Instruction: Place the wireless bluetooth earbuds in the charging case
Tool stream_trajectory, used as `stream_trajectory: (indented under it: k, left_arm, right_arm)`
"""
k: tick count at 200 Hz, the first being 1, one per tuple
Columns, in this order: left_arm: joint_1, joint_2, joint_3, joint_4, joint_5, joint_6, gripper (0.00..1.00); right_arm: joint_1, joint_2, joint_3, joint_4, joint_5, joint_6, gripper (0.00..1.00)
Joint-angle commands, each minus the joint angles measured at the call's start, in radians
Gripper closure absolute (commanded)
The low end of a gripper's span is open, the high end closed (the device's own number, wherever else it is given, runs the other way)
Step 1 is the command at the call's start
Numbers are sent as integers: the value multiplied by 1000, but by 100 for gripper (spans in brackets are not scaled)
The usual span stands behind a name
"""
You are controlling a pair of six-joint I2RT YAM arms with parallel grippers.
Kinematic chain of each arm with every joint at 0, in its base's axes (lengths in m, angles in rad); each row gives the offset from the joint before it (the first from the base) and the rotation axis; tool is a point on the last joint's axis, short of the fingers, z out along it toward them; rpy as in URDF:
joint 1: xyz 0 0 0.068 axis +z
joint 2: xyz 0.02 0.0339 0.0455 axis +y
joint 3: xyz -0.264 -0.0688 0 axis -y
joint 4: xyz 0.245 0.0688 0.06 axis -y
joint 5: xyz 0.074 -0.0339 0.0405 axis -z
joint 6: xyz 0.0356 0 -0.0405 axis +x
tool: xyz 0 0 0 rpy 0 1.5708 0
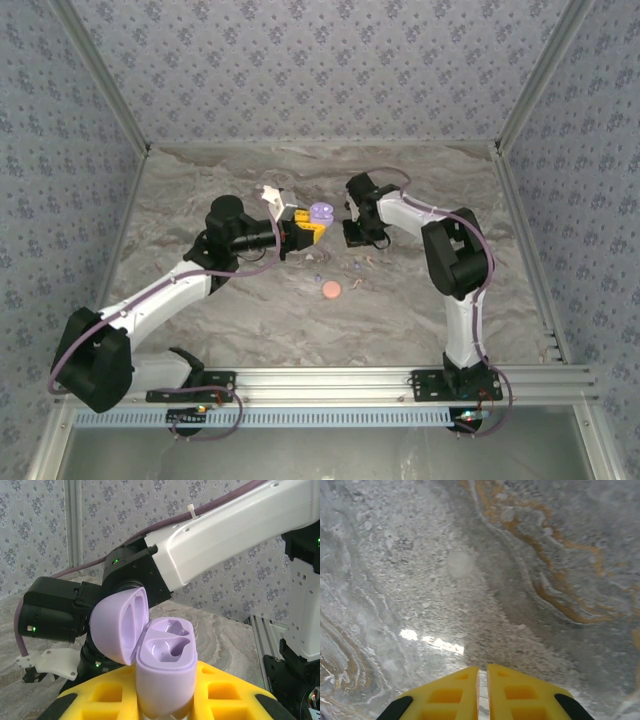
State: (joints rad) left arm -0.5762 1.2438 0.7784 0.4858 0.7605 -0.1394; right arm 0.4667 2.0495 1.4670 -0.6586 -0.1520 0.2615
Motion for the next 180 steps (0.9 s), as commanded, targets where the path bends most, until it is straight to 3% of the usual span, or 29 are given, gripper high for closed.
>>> stream_trajectory:
  k: [1, 94, 180]
  left_arm:
    - [-6, -30, -2, -7, -7, 23, 79]
    - [-7, -33, 0, -10, -5, 24, 78]
    - [-7, -34, 2, -9, -4, 23, 78]
  right_arm:
    - [-10, -25, 14, -53, -3, -35, 83]
    - [5, -215, -175, -73, -136, -136, 81]
    - [36, -179, -231, -49, -112, -119, 83]
